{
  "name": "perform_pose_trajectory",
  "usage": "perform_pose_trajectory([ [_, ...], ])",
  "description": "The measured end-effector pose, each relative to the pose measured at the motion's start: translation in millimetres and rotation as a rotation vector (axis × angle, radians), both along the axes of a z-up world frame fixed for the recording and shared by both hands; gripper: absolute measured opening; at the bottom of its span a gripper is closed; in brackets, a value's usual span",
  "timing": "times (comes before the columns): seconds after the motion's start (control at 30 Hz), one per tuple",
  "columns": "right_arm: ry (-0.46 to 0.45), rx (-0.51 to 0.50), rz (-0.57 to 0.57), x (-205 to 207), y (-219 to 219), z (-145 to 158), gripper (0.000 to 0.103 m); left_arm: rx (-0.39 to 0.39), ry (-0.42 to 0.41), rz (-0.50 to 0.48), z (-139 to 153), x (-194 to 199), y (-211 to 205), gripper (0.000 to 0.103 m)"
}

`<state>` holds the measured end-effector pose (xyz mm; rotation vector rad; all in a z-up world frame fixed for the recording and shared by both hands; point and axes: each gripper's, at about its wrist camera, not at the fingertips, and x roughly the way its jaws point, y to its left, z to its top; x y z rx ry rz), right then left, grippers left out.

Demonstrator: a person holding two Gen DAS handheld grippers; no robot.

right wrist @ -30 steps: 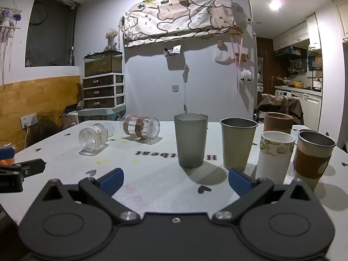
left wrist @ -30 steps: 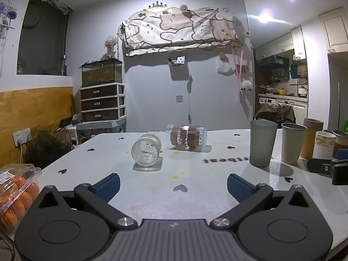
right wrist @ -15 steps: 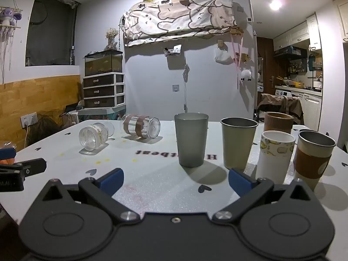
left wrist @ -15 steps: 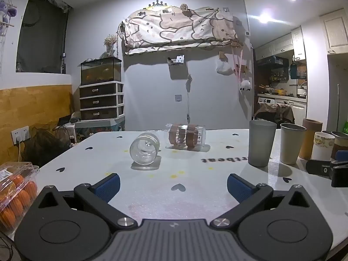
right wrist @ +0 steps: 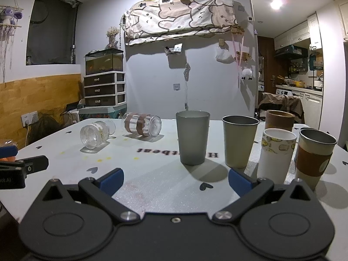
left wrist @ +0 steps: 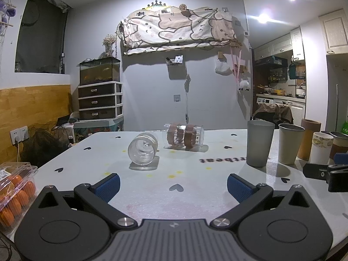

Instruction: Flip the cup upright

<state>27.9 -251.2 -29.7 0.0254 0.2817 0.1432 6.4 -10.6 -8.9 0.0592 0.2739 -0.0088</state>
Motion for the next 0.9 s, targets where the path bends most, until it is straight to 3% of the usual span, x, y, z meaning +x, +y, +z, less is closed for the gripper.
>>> perform_pose_trajectory([
  [0.9, -0.001, -0.002, 0.000, -0.2, -0.1, 0.1, 0.103, -0.004, 0.001, -0.006, -2.2, -0.1, -6.1, 0.103],
])
